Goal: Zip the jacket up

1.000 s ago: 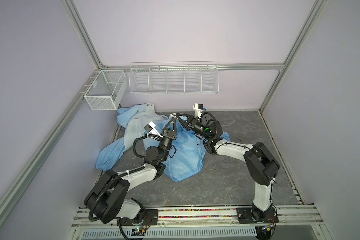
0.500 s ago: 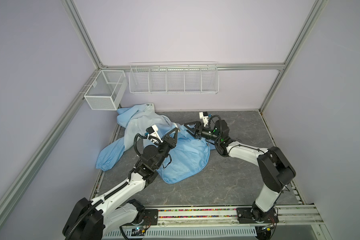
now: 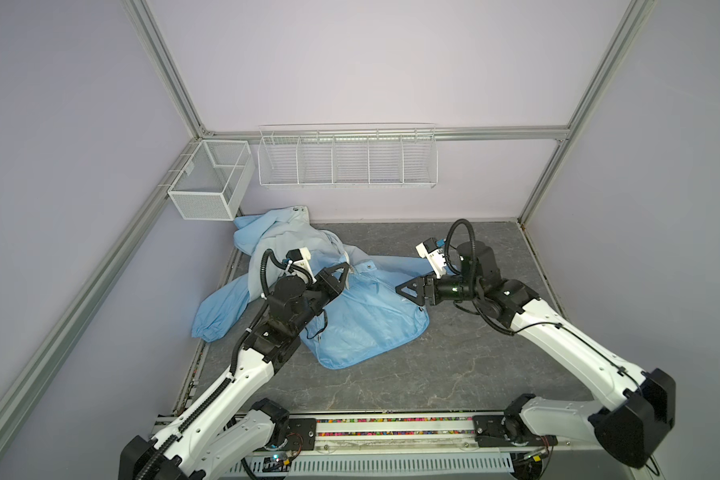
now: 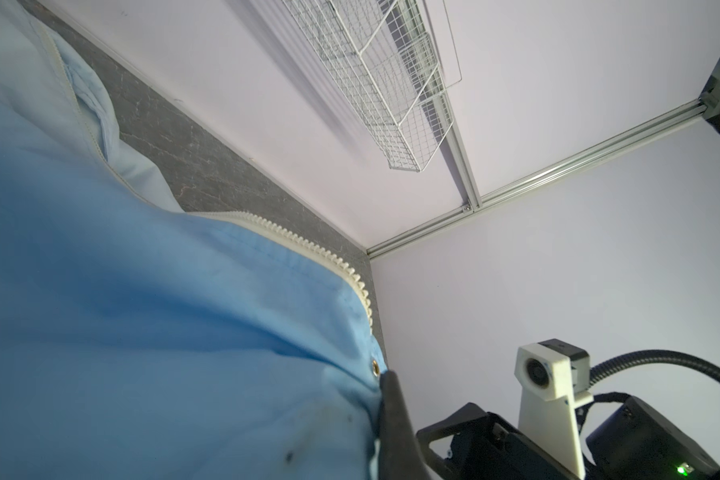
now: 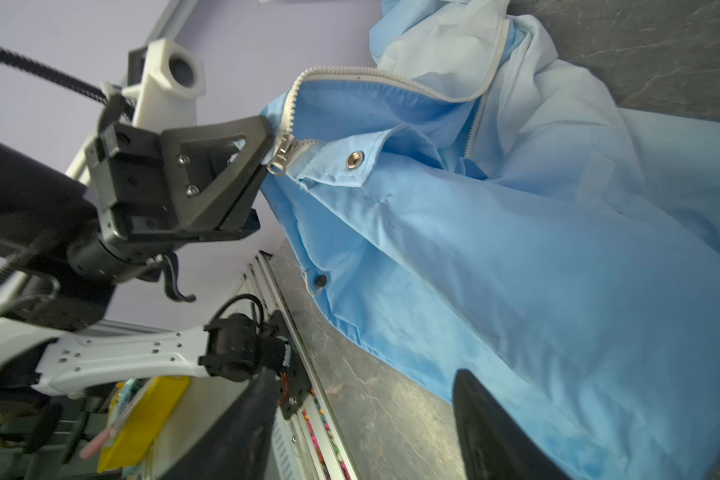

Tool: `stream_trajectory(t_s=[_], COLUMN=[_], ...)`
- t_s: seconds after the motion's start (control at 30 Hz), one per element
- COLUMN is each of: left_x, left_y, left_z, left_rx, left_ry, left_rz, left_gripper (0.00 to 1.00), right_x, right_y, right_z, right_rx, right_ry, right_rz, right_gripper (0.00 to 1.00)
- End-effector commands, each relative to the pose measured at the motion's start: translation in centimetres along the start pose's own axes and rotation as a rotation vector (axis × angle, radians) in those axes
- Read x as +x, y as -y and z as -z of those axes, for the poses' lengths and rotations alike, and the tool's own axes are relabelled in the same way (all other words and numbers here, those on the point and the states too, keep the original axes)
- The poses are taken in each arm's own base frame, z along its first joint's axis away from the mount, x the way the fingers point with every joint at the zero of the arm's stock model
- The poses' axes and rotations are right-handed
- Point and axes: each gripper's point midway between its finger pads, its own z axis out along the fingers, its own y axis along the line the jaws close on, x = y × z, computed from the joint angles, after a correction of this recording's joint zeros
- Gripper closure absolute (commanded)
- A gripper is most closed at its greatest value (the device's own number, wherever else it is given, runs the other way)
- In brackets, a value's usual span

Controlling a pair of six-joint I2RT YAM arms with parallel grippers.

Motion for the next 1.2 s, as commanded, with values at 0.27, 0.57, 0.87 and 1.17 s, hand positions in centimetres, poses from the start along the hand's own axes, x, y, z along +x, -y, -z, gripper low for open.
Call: stream_trajectory(t_s=[0.27, 0.57, 0.87, 1.17], left_x=[1.6, 1.9, 1.9, 2.0], left_y=[3.2, 3.7, 3.9, 4.2], left_z=[0.6, 1.0, 1.1, 1.1], left_rx=[0.02, 0.013, 0.017, 0.033], left_ry=[-0.194, -0.231, -0.237, -0.243], left_rz=[0.038, 0.048, 0.044, 0.052], left_gripper=[1.0, 1.0, 1.0, 1.0], right_x=[-2.1, -3.3, -2.9, -2.6], right_y=[-4.6, -5.9, -6.8, -6.4], right_z=[-1.8, -4.4, -6.3, -7.4], right_rx=[0.089, 0.097, 0.081, 0.097], right_ry=[-0.088, -0.114, -0.14, -0.154], right_rz=[0.398, 0.48, 0.509, 0.519], right_gripper=[0.33, 0.46, 0.47, 0.51])
